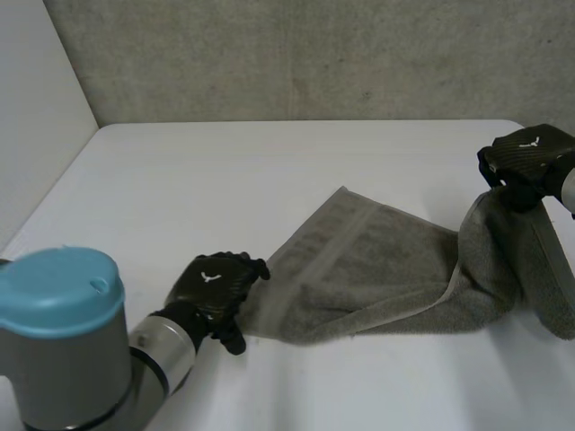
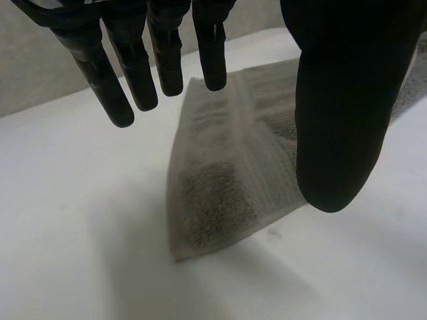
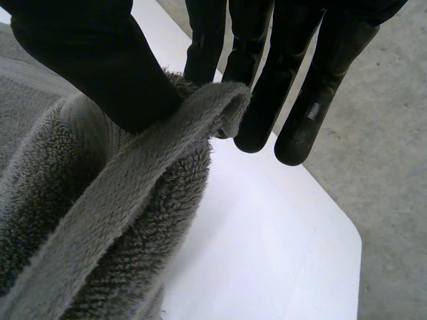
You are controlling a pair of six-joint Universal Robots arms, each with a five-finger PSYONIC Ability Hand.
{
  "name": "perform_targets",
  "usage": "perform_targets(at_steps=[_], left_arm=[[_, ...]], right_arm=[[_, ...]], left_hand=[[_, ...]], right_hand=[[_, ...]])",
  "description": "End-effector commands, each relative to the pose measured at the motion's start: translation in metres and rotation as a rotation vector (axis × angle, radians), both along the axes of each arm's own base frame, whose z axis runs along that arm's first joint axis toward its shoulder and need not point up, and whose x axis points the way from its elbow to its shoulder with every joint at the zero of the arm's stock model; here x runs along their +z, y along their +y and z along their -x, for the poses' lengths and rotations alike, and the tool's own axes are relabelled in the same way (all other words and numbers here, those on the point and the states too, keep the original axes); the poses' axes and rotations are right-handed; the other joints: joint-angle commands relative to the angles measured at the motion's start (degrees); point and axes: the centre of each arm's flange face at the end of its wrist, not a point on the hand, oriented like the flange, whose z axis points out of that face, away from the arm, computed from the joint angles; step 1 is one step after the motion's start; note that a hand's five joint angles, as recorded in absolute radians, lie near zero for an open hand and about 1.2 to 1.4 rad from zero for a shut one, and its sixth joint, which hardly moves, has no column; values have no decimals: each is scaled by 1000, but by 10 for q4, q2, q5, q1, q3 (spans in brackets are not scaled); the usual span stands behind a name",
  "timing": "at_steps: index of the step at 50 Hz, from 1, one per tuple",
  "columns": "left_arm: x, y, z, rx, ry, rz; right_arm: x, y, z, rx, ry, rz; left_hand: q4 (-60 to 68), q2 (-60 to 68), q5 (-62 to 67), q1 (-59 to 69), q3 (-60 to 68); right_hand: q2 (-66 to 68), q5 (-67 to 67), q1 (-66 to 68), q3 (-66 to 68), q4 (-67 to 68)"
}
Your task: Fold the laundry
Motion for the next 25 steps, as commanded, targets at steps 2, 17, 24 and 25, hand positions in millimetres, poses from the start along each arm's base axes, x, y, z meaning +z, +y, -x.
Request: perform_targets(at_steps=[2,17,24,25], left_arm=[[-19,-4,14,-31,18,40],[-43,-19,28,-56,-11,73],[-52,-23,33,-87,-71,115],[-55,-24,34,-91,-81,123]], right_arm=[[-14,-1,-1,7,2,-48],[-23,3,-3,15,3,-77],[-23,3,-3,15,1,-75],[-23,3,-3,15,2,-73]], left_hand=[[59,59,59,57,59],[160,160,160,158,160],[182,182,182,180,182],[188,188,188,186,188]], right_hand=[[127,141,263,125,119],[127,141,263,125,119],[127,141,263,125,119],[127,141,263,125,119]])
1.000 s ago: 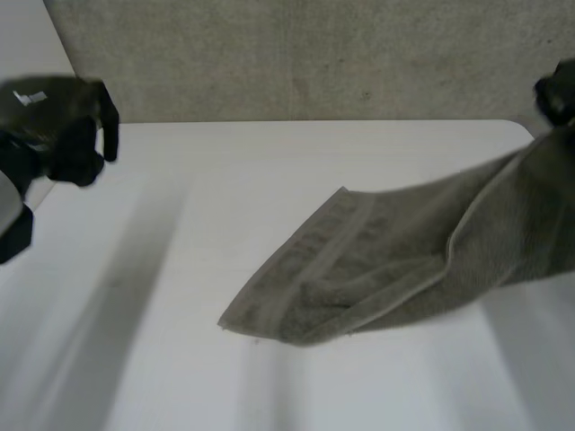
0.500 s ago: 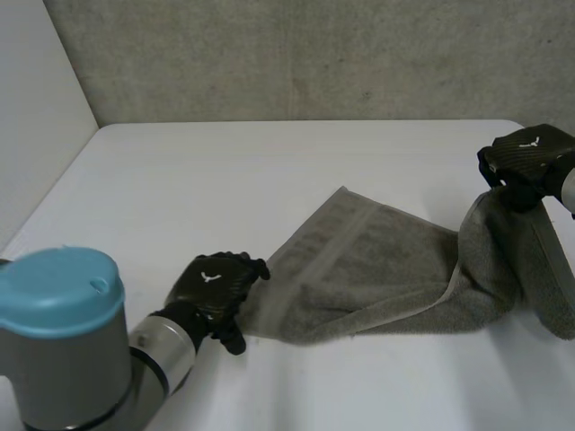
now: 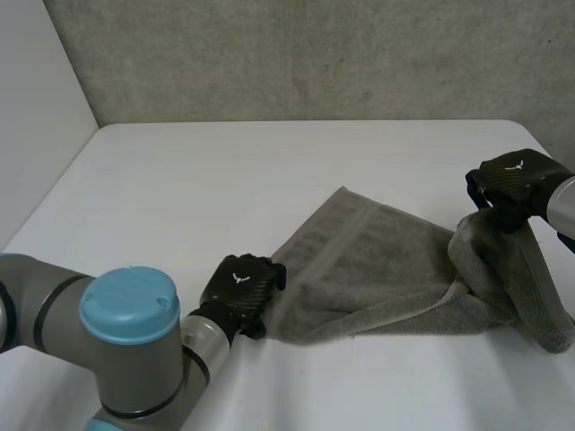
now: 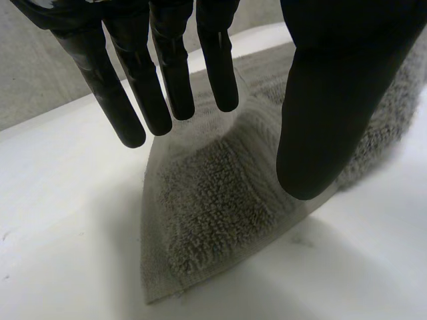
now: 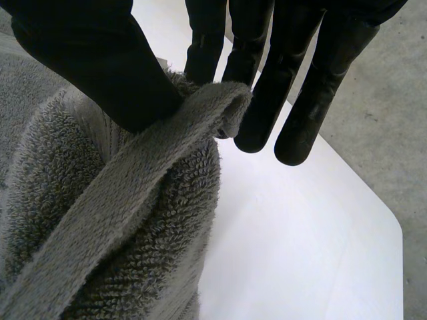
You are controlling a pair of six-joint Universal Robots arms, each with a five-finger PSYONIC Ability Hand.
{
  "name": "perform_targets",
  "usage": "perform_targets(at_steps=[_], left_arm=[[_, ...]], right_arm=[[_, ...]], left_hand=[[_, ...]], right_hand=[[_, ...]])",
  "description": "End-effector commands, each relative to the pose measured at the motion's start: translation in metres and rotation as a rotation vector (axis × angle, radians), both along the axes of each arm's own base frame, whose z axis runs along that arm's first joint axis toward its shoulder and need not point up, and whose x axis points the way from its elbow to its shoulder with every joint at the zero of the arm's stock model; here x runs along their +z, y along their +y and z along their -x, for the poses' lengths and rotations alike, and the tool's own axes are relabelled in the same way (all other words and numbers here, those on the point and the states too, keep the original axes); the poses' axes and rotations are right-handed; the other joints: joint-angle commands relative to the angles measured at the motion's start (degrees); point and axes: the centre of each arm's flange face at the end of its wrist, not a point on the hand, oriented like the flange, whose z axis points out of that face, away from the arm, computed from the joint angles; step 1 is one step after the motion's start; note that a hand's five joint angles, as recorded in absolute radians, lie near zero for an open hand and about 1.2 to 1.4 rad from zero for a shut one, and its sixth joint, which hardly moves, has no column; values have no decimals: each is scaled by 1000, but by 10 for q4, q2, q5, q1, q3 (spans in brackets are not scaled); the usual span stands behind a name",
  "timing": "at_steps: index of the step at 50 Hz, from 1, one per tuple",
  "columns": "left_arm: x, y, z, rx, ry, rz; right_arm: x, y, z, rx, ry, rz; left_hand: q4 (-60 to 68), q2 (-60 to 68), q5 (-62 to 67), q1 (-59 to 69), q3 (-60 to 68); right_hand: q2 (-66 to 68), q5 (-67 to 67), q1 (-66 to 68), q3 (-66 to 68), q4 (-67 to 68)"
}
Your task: Fold the laundry
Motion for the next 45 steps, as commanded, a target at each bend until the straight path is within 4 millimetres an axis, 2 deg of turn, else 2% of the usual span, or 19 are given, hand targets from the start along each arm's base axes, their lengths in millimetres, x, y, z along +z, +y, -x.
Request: perform_targets(at_steps=[1,4,6,9,11,12,14,15,16,17,19,20,22,25,27,28,30,36,45], left_arm=[[-10,-5,4,-26,-57,42],[-13,-6,6,-30,-65,50],[-10,-8,7,-27,-61,59],[-6,-10,8,-22,-54,70],[13,-14,8,-7,-18,115],[13,-14,8,-7,-18,116],[51,-16,6,24,42,194],[51,-16,6,24,42,194],[70,-18,1,52,71,237],[70,-18,1,52,71,238],[100,-22,-8,103,110,305],[101,-22,-8,103,110,305],[126,-23,-23,149,120,339],[136,-23,-33,170,105,341],[149,-28,-55,226,36,322],[149,-28,-55,226,36,322],[153,-35,-77,289,-47,284],[148,-33,-95,318,-156,209],[130,-4,-106,261,-330,37]], right_arm=[[0,0,0,0,0,5],[-1,-1,1,-3,0,6],[0,-1,1,-5,0,10],[2,-1,3,-10,6,17],[2,-1,3,-9,13,20],[2,-1,3,-9,13,20],[6,1,2,-8,20,27],[6,1,2,-8,20,27],[11,4,2,-5,27,33],[19,9,2,3,43,48],[27,14,5,7,63,66],[27,14,5,7,63,66],[41,21,6,23,90,89],[49,27,7,28,113,89],[55,29,9,29,125,91],[55,29,9,29,125,91],[67,25,20,6,157,99],[72,24,29,-3,176,91],[34,45,29,27,209,-113]], left_hand=[[72,72,73,72,72],[147,147,149,148,147],[400,400,401,400,400],[455,455,457,456,455],[455,455,457,456,455],[455,455,457,456,455],[455,455,457,456,455],[455,455,457,456,455],[455,455,457,456,455],[455,455,457,456,455],[455,455,457,456,455],[455,455,457,456,455],[455,455,457,456,455],[455,455,457,456,455],[455,455,457,456,455],[455,455,457,456,455],[455,455,457,456,455],[455,455,457,456,455],[455,455,457,456,455]], right_hand=[[127,139,263,125,119],[127,139,263,125,119],[127,139,263,125,119],[127,139,263,125,119],[127,139,263,125,119],[127,139,263,125,119],[127,139,263,125,119],[127,139,263,125,119],[127,139,263,125,119],[127,139,263,125,119],[127,139,263,125,119],[127,139,263,125,119],[127,139,263,125,119],[127,139,263,125,119],[127,139,263,125,119],[127,139,263,125,119],[127,139,263,125,119],[127,139,263,125,119],[127,139,263,125,119]])
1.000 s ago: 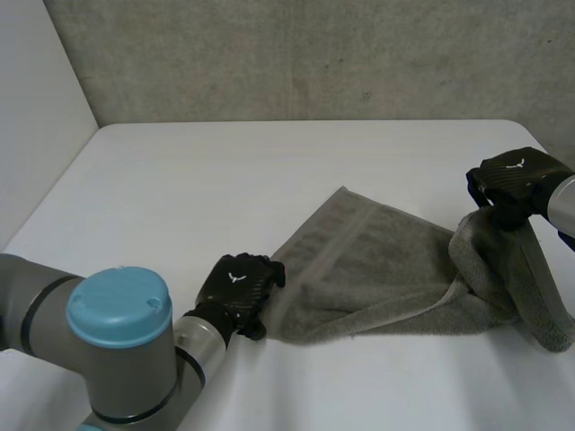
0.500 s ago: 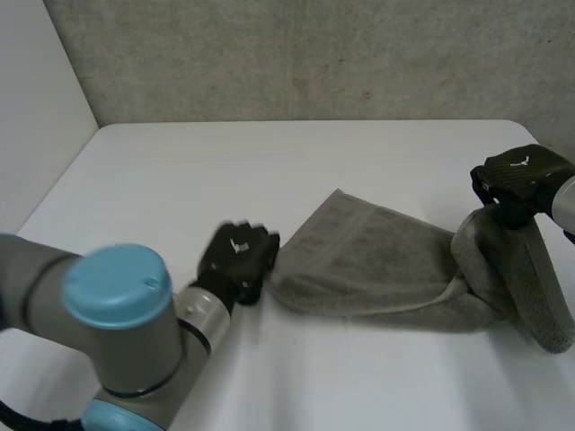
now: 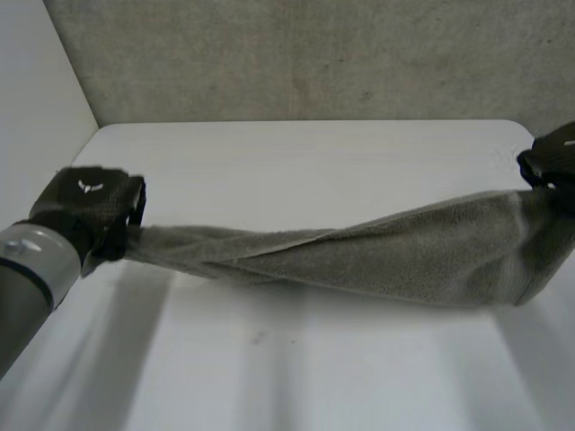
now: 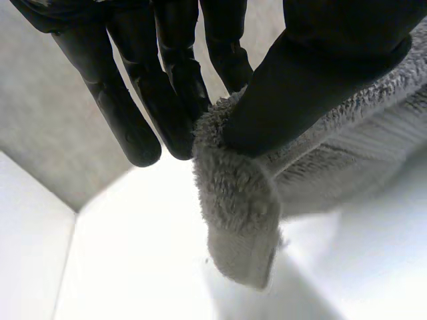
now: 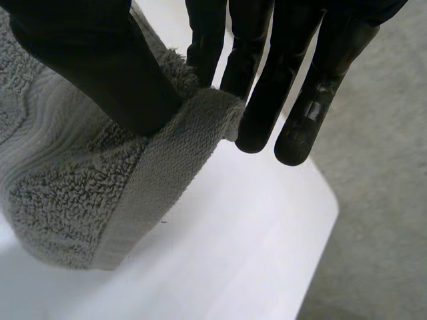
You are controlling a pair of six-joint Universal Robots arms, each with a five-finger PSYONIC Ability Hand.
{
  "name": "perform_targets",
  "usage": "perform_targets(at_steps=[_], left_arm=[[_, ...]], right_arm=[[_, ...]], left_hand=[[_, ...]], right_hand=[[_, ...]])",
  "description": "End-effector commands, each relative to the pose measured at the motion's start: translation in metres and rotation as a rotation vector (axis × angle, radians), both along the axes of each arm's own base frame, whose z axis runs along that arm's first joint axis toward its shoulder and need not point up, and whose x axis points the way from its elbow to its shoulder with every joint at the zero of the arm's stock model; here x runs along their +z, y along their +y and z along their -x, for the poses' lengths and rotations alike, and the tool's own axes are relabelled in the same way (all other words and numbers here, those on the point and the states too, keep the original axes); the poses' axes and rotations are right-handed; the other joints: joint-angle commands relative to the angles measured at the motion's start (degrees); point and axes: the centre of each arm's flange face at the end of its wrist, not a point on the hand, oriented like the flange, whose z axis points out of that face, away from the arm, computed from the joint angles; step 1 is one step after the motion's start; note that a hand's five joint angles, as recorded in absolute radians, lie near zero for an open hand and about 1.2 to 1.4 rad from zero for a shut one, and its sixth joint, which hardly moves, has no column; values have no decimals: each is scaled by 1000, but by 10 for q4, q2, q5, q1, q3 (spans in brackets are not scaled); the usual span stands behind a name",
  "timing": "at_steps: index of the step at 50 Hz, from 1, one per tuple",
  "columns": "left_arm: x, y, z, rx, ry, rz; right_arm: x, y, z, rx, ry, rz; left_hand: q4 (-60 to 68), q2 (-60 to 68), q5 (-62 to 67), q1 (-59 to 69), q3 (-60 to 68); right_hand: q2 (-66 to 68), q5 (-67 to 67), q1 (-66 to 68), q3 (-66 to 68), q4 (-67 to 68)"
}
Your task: Fold the laundry
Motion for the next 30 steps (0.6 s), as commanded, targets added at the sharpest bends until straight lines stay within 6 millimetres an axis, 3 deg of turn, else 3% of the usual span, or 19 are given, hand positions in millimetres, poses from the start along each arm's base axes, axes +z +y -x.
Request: perform_targets(at_steps=[1,7,9,10,12,13,14,15,16,17,18,20,21,22,23,24,25,29,30], left_arm=[[-22,25,-9,-35,-156,-198],[-42,11,-3,-52,-202,-253],[-49,-18,9,-51,-191,-220],[-49,-18,9,-51,-191,-220],[-41,-52,25,-47,-150,-140],[-41,-52,26,-47,-149,-139],[-31,-70,35,-46,-120,-74],[-30,-70,35,-46,-120,-73],[-12,-90,45,-40,-75,26],[15,-109,52,-19,-2,153],[15,-109,52,-19,-1,154],[75,-133,58,51,209,409],[76,-134,58,52,210,411],[97,-139,58,73,307,504],[97,-139,58,73,308,505],[115,-141,57,86,387,585],[127,-142,56,88,434,639],[118,-139,55,87,421,608],[103,-137,55,91,397,555]], right_arm=[[-37,21,-1,32,50,-200],[-54,16,-2,80,128,-245],[-55,1,-11,109,145,-208],[-55,1,-11,109,145,-208],[-50,-22,-31,137,128,-100],[-50,-22,-31,137,128,-99],[-40,-35,-43,135,105,-10],[-23,-51,-53,114,68,116],[-23,-51,-53,113,68,118],[0,-66,-62,85,14,276],[1,-66,-62,85,13,278],[46,-84,-75,45,-137,590],[46,-84,-75,45,-137,591],[63,-87,-75,41,-204,727],[79,-86,-75,49,-267,840],[79,-86,-75,49,-267,841],[91,-80,-74,53,-310,934],[88,-72,-77,77,-326,967],[79,-72,-77,80,-320,933]], left_hand=[[103,103,111,127,105],[103,103,111,127,105],[103,103,111,127,105],[103,103,111,127,105],[103,103,111,127,105],[103,103,111,127,105],[103,103,111,127,105],[103,103,111,127,105],[103,103,111,127,105],[103,103,111,127,105],[103,103,111,127,105],[103,103,111,127,105],[103,103,111,127,105],[103,103,111,127,105],[103,103,111,127,105],[103,103,111,127,105],[103,103,111,127,105],[103,103,111,127,105],[103,103,111,127,105]], right_hand=[[127,138,263,125,118],[127,138,263,125,118],[127,138,263,125,118],[127,138,263,125,118],[127,138,263,125,118],[127,138,263,125,118],[127,138,263,125,118],[127,138,263,125,118],[127,138,263,125,118],[127,138,263,125,118],[127,138,263,125,118],[127,138,263,125,118],[127,138,263,125,118],[127,138,263,125,118],[127,138,263,125,118],[127,138,263,125,118],[127,138,263,125,118],[127,138,263,125,118],[127,138,263,125,118]])
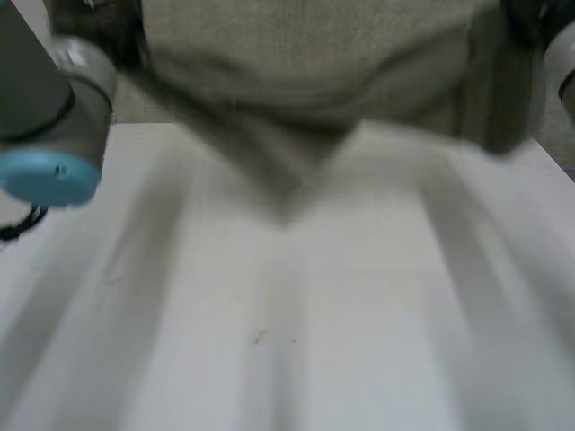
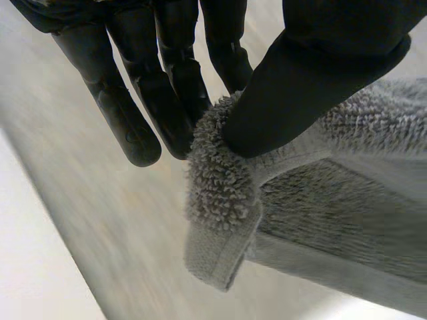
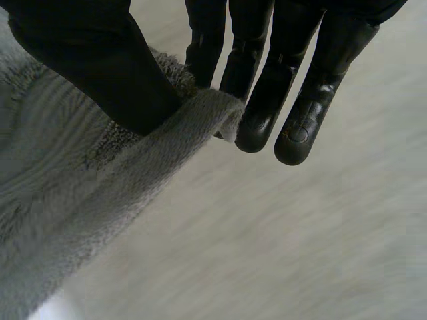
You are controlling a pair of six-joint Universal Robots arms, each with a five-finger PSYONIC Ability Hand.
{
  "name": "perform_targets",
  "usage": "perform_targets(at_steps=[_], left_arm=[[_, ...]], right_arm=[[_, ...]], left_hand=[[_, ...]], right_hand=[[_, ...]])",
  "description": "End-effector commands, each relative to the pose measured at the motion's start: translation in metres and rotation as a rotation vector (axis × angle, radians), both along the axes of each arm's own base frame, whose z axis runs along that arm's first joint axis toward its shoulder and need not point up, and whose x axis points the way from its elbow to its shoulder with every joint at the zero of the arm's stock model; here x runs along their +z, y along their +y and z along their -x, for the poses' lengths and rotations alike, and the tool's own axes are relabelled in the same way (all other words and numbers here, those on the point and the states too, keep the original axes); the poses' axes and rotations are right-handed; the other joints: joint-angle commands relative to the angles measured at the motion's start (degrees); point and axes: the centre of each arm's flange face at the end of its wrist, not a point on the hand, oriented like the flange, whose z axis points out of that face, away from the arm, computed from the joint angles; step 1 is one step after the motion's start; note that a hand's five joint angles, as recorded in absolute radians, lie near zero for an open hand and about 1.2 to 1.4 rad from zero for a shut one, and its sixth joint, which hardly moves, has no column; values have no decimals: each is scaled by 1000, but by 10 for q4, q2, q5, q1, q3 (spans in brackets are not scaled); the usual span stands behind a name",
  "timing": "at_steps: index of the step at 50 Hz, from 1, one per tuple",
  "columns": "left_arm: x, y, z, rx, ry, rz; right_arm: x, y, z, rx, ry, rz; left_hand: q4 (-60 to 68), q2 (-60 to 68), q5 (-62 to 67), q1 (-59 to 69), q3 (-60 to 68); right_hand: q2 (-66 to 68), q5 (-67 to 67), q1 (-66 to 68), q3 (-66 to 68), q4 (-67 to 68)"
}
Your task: Fold the laundry
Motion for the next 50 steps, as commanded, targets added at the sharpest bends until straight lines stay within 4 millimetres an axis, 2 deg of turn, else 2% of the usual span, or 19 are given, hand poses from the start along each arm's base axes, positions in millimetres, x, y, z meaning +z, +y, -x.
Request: perform_targets(at_steps=[1,3,6,7,8,9,10,11,12,14,15,17,18,20,22,27,35,44,50], left_arm=[[3,5,-4,4,75,26],[-32,9,-5,3,24,-86],[-67,13,-6,3,-17,-185],[-67,13,-6,3,-17,-186],[-85,16,-7,3,-39,-236],[-85,16,-7,3,-40,-236],[-101,20,-9,4,-60,-284],[-119,24,-10,3,-83,-334],[-119,25,-10,3,-83,-335],[-159,36,-15,7,-134,-451],[-159,36,-15,7,-134,-451],[-191,50,-21,8,-177,-551],[-191,50,-21,8,-178,-551],[-205,58,-25,10,-198,-597],[-221,71,-30,7,-223,-655],[-223,87,-37,1,-234,-686],[-196,99,-39,-25,-206,-626],[-192,107,-40,-38,-204,-619],[-193,106,-42,-32,-204,-624]], right_arm=[[-6,12,-1,43,-52,85],[-17,12,-2,47,-43,41],[-45,8,-4,51,-23,-59],[-45,8,-4,51,-23,-59],[-63,6,-6,63,-8,-114],[-80,3,-7,72,4,-165],[-80,3,-7,72,4,-166],[-99,2,-9,84,13,-221],[-99,2,-9,84,13,-221],[-140,9,-17,126,40,-339],[-140,9,-17,126,41,-339],[-182,20,-21,151,69,-458],[-182,20,-21,151,70,-458],[-217,30,-19,148,98,-571],[-228,37,-17,145,110,-619],[-235,50,-10,134,136,-715],[-207,64,-6,138,123,-746],[-212,78,8,111,114,-787],[-205,87,19,89,94,-723]], left_hand=[[103,103,111,127,104],[103,103,111,127,104],[103,103,111,127,104],[103,103,111,127,104],[103,103,111,127,104],[103,103,111,127,104],[103,103,111,127,104],[103,103,111,127,104],[103,103,111,127,104],[103,103,111,127,104],[103,103,111,127,104],[103,103,111,127,104],[103,103,111,127,104],[103,103,111,127,104],[103,103,111,127,104],[103,103,111,127,104],[103,103,111,127,104],[103,103,111,127,104],[103,103,111,127,104]], right_hand=[[126,138,263,125,118],[126,138,263,125,118],[126,138,263,125,118],[126,138,263,125,118],[126,138,263,125,118],[126,138,263,125,118],[126,138,263,125,118],[126,138,263,125,118],[126,138,263,125,118],[126,138,263,125,118],[126,138,263,125,118],[126,138,263,125,118],[126,138,263,125,118],[126,138,263,125,118],[126,138,263,125,118],[126,138,263,125,118],[126,138,263,125,118],[-236,-224,-99,-237,-244],[-232,-220,-95,-232,-240]])
